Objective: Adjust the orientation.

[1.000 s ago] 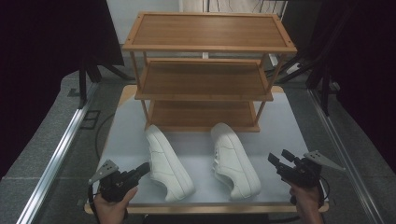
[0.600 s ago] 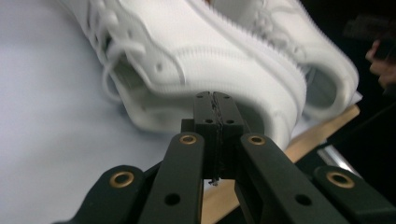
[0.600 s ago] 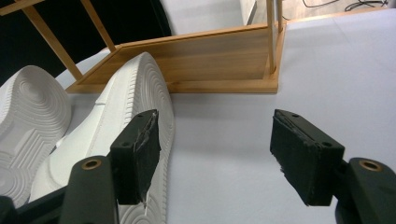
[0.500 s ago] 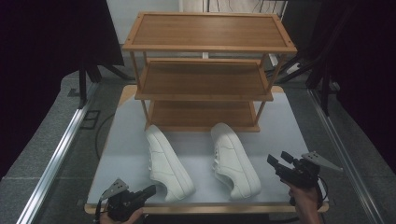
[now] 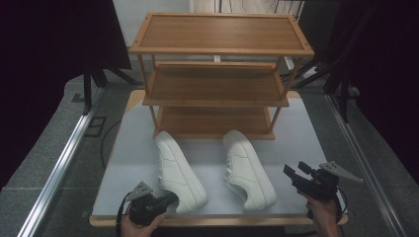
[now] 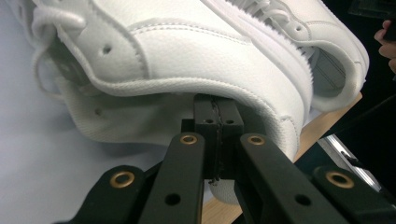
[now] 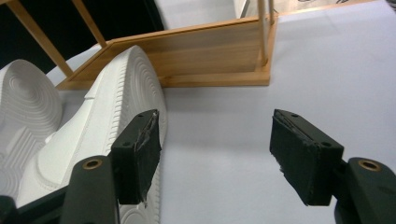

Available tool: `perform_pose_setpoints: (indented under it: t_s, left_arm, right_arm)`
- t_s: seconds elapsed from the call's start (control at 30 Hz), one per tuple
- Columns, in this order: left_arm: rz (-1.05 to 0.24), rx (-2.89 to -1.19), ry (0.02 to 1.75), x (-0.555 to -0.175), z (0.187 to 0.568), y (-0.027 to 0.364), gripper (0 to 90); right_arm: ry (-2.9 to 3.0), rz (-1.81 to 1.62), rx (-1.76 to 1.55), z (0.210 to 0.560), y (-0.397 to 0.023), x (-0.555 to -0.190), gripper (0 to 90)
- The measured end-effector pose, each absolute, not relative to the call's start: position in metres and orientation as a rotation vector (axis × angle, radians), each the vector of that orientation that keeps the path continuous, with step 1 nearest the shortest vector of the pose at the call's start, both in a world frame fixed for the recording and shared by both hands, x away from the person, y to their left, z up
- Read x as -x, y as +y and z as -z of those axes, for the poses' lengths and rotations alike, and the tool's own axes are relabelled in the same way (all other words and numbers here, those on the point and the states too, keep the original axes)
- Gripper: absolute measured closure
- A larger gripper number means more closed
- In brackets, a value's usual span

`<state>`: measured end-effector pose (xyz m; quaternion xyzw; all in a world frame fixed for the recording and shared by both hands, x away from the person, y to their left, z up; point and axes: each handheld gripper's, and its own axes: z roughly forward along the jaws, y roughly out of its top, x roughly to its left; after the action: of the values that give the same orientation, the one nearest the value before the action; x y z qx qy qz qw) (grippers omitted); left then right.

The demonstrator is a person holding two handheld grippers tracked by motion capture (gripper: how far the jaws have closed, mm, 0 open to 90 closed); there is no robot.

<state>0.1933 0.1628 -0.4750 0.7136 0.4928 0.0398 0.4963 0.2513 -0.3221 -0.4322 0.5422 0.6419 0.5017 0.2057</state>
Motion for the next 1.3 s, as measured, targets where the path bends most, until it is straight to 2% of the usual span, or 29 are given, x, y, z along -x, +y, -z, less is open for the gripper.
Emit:
perform_pose_setpoints:
  t_s: [0.6, 0.73, 0.8, 0.87, 1.17, 1.3]
  left_arm:
    - [-0.086, -1.744, 1.135, -0.229, 0.461, 0.131, 90.0]
    - [-0.063, -1.749, 1.132, -0.25, 0.462, 0.115, 90.0]
    - [0.003, -1.693, 1.105, -0.255, 0.459, 0.111, 90.0]
    - [-0.042, -1.725, 1.083, -0.258, 0.451, 0.102, 90.0]
    - [-0.059, -1.759, 1.082, -0.269, 0.439, 0.084, 78.4]
    - [-0.067, -1.801, 1.093, -0.275, 0.444, 0.075, 77.8]
  right_arm:
    - [1.728, -1.39, -1.56, 0.43, -0.336, -0.249, 33.6]
    - [1.721, -1.384, -1.573, 0.431, -0.34, -0.248, 33.7]
    - [1.714, -1.382, -1.578, 0.432, -0.342, -0.248, 33.8]
    - [1.71, -1.378, -1.587, 0.433, -0.344, -0.248, 33.8]
    - [1.698, -1.376, -1.598, 0.434, -0.347, -0.247, 33.9]
    - [1.707, -1.369, -1.598, 0.435, -0.346, -0.248, 33.9]
